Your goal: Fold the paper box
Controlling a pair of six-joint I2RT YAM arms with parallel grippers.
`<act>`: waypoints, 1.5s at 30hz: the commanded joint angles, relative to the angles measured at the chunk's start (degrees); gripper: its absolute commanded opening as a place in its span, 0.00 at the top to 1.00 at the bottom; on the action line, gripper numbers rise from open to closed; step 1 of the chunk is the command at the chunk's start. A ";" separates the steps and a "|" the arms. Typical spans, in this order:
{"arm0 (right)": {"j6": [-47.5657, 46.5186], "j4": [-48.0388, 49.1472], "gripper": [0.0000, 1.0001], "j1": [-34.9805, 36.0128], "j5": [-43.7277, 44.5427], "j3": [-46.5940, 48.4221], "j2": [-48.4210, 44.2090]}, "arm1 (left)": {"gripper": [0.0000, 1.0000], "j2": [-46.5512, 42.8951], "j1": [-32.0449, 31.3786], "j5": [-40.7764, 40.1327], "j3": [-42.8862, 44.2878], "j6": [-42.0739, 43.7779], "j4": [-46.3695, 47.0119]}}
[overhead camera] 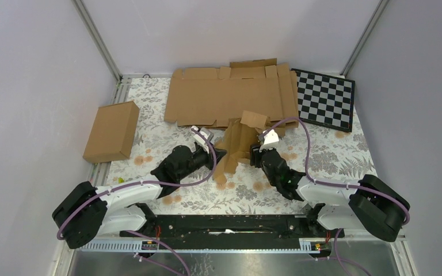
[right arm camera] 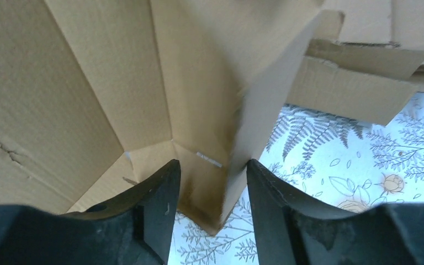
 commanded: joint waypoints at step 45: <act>14.99 -15.42 0.08 -9.56 -10.38 0.46 -5.42 | 0.93 5.85 -2.19 3.27 6.41 -0.84 -1.16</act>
